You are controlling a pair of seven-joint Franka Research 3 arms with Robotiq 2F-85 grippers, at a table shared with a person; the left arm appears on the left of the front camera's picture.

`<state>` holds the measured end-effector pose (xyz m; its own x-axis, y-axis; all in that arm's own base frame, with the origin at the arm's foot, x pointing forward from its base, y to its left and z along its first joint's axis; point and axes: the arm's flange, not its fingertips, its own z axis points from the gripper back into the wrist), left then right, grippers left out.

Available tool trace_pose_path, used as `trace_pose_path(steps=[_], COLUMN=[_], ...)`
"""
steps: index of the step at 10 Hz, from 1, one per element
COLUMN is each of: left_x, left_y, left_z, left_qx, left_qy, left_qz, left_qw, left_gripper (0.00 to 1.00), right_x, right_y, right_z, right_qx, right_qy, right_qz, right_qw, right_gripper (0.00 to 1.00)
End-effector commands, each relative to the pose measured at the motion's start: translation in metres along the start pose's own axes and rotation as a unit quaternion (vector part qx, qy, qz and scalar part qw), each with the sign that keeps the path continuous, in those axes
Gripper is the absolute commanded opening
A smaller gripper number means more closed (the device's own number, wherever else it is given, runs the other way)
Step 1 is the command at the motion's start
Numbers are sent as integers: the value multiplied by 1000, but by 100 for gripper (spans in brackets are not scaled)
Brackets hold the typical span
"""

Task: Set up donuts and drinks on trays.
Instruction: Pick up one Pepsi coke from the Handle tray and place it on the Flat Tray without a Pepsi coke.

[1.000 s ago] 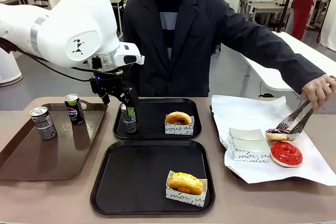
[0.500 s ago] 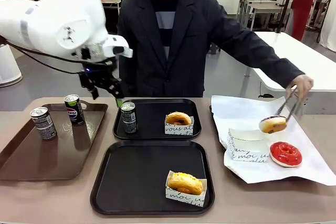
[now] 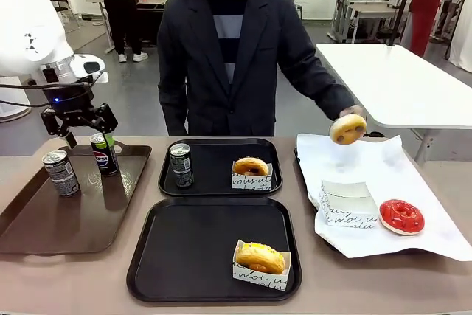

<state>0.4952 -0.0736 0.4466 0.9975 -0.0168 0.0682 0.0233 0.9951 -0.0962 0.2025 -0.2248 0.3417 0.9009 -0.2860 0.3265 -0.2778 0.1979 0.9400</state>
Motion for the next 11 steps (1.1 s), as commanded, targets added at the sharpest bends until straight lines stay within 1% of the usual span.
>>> trace_pose_path(steps=[1,2,5,6,7,10,11], left_x=[0,0,0,1,24,64,78], left_y=[-22,0,0,-3,-6,-3,0], left_z=[15,0,0,1,3,7,4], left_qx=[5,0,0,0,14,6,4], left_qy=[-26,0,0,-3,-10,17,30], left_qz=[27,0,0,9,38,63,80], left_qw=[999,1000,1000,1000,999,998,996], left_gripper=[100,100,100,100,100,100,100], right_x=[-2,-2,-2,-2,-2,-2,-2], right_y=[1,1,1,1,1,1,1], right_z=[0,0,0,0,0,0,0], right_qx=[5,5,5,5,5,5,5], right_qy=[-1,-1,-1,-1,-1,-1,-1], right_qz=[7,7,7,7,7,7,7], right_qw=[1000,1000,1000,1000,1000,1000,1000], right_gripper=[100,100,100,100,100,100,100])
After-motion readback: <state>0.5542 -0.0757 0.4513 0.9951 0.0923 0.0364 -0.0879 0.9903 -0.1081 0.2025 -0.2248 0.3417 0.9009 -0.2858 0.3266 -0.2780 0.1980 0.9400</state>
